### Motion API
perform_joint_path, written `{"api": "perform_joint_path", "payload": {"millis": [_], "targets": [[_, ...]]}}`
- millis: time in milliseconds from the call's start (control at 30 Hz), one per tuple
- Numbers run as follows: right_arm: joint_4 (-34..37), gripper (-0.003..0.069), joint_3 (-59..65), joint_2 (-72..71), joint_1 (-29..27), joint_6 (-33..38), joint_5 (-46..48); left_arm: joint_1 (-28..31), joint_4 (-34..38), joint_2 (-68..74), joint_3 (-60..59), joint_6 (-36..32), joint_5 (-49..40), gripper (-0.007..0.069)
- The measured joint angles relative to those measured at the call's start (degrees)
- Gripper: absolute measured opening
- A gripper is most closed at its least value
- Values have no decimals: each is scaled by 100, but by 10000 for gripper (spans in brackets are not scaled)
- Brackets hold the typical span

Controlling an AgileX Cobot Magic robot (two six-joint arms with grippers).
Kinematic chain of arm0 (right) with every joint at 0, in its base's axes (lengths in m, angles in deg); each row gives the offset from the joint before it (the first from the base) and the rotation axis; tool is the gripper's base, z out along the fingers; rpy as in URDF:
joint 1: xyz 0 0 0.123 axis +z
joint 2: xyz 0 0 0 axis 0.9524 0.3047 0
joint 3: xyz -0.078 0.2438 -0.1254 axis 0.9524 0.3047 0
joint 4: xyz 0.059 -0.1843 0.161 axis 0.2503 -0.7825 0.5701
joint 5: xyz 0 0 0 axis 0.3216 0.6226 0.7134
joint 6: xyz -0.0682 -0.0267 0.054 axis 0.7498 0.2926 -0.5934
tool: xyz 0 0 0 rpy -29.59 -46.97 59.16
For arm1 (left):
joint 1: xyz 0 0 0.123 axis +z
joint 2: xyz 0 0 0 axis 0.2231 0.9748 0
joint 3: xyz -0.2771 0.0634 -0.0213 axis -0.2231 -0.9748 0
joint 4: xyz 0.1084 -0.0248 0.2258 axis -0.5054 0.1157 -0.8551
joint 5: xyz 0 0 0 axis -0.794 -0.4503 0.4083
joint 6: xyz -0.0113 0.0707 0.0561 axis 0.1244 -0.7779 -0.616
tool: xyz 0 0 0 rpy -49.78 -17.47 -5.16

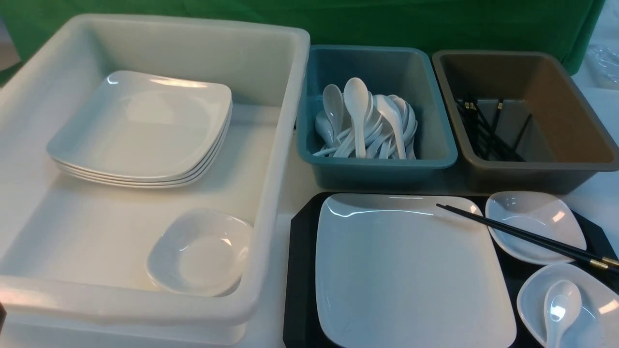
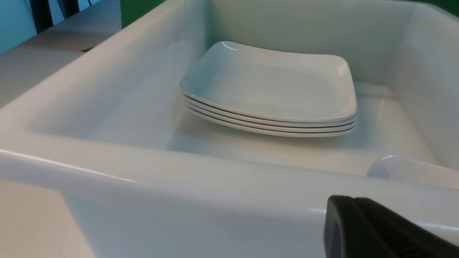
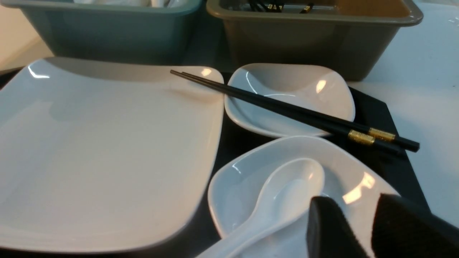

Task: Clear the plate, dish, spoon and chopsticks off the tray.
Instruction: Use the right arm to grab a soup spoon from the plate

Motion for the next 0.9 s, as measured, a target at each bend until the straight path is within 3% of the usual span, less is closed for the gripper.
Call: {"api": "perform_joint_path", "payload": {"millis": [500, 567, 767, 900], "targets": [[0, 239, 0, 0, 0, 0, 0, 0, 154, 0, 0, 0, 72, 10], [0, 239, 0, 0, 0, 0, 0, 0, 655, 0, 0, 28, 277, 10], [0, 239, 0, 0, 0, 0, 0, 0, 3300, 0, 0, 273, 1491, 10], [0, 239, 0, 0, 0, 0, 0, 0, 3690, 0, 0, 282, 1938, 10]]}}
